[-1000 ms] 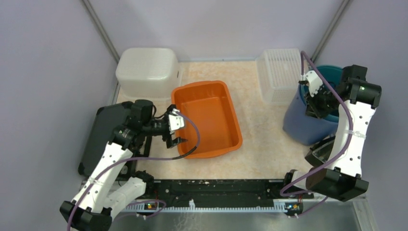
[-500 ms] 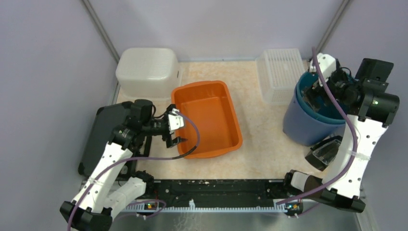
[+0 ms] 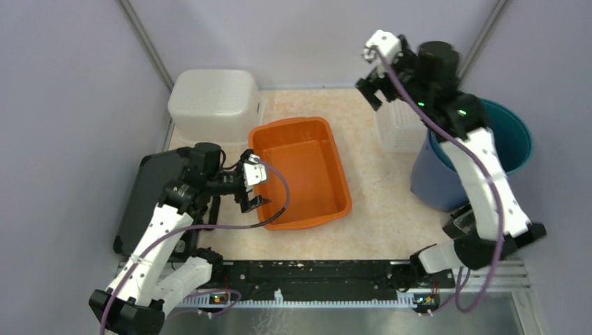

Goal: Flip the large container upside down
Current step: Move the container to the corner of the board.

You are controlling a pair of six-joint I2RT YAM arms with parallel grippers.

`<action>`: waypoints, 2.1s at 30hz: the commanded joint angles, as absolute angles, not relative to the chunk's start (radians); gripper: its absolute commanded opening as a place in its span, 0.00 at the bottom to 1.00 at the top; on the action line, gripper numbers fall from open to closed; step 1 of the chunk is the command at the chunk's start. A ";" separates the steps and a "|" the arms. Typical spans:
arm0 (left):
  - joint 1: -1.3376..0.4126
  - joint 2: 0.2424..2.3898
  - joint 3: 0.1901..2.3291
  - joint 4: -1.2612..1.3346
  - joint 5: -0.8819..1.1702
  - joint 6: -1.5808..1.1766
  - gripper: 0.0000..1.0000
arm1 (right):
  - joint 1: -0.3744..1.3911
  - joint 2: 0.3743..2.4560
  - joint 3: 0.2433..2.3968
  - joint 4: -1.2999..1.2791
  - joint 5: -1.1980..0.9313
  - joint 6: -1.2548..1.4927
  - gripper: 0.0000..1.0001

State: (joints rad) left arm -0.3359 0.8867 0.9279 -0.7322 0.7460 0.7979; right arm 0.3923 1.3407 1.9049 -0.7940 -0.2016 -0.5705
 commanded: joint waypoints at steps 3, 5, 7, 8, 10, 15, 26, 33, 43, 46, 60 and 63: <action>-0.319 0.870 0.942 -0.705 0.768 0.787 0.99 | 0.476 1.659 1.849 -0.522 0.322 -0.574 0.85; -0.318 0.871 0.940 -0.705 0.771 0.789 0.99 | 0.475 1.737 1.858 -0.482 0.377 -0.576 0.81; -0.316 0.872 0.937 -0.700 0.772 0.790 0.99 | 0.475 1.811 1.858 -0.452 0.434 -0.584 0.80; -0.316 0.872 0.936 -0.698 0.774 0.791 0.99 | 0.476 1.841 1.853 -0.444 0.448 -0.585 0.79; -0.316 0.874 0.932 -0.694 0.775 0.792 0.99 | 0.476 1.895 1.831 -0.410 0.494 -0.594 0.77; -0.317 0.877 0.937 -0.697 0.777 0.791 0.99 | 0.453 1.984 1.769 -0.328 0.557 -0.591 0.67; -0.316 0.880 0.939 -0.697 0.783 0.794 0.99 | 0.361 2.101 1.709 -0.286 0.591 -0.622 0.50; -0.316 0.885 0.942 -0.702 0.786 0.799 0.99 | 0.321 2.138 1.690 -0.274 0.622 -0.649 0.42; -0.316 0.884 0.945 -0.703 0.792 0.800 0.99 | 0.267 2.183 1.701 -0.281 0.643 -0.664 0.40; -0.316 0.885 0.948 -0.706 0.790 0.799 0.99 | 0.255 2.199 1.719 -0.291 0.649 -0.666 0.40; -0.316 0.905 0.975 -0.725 0.791 0.814 0.99 | 0.303 1.993 1.663 -0.325 0.429 -0.619 0.51; -0.317 0.916 0.992 -0.740 0.787 0.820 0.99 | 0.357 1.842 1.573 -0.322 0.316 -0.608 0.61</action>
